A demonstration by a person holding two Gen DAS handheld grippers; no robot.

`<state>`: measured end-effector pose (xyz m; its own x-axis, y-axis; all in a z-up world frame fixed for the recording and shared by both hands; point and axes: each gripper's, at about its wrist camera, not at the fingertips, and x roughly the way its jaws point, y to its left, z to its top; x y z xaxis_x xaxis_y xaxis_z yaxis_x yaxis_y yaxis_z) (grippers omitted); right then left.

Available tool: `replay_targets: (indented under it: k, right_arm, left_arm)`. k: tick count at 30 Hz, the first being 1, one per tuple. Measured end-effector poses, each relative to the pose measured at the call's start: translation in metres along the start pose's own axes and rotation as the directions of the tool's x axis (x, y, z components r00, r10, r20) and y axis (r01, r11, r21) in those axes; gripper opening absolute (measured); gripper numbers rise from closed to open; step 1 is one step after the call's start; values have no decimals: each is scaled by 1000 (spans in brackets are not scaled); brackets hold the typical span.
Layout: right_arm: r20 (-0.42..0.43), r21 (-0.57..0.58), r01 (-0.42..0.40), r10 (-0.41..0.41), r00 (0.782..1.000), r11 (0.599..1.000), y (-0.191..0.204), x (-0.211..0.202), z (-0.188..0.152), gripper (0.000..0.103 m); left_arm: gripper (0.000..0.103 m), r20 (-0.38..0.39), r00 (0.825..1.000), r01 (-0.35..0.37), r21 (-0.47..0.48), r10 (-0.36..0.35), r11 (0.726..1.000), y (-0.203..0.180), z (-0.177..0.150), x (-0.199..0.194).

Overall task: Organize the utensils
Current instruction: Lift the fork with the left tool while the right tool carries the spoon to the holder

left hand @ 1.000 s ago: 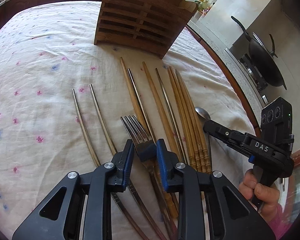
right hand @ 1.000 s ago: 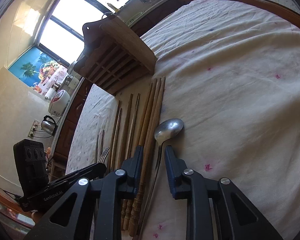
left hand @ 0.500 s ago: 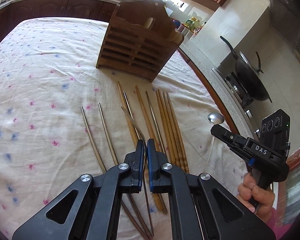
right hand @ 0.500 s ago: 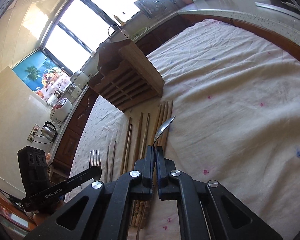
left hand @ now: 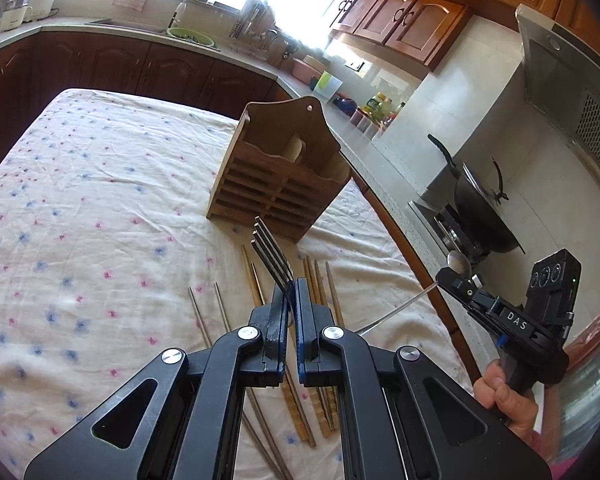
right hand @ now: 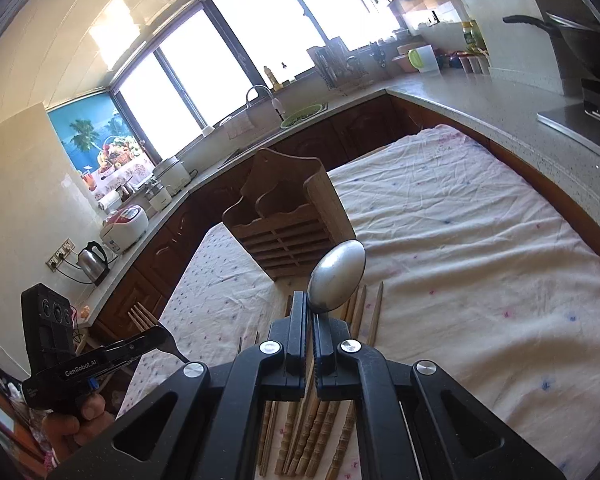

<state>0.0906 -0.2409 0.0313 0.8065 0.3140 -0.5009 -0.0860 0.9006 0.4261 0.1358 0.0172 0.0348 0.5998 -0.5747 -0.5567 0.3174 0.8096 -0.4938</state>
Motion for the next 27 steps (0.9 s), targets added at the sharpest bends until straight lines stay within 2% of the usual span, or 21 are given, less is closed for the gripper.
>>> replay_targets:
  k: [7,13,23,27]
  right_arm:
    - [53,-81,31,-27,998,996,16,3,18,2]
    - [120,-136,71,-55,991,988,22,8,43,2]
    - [241,-187,98,-51,969,977,30,24,103,2]
    - [258,-209,122,-66,964,970,33,47,122,2]
  left_arm:
    - [2,53,999,-4,3,4,1000,-1,22,-7]
    - [2,121,993,-5,21,3,1000,-6,59,-7]
    - [2,252,968,-21,84,-1,996,-24,137,11]
    - [2,291,956,-59,98,28,993,-22,159,33]
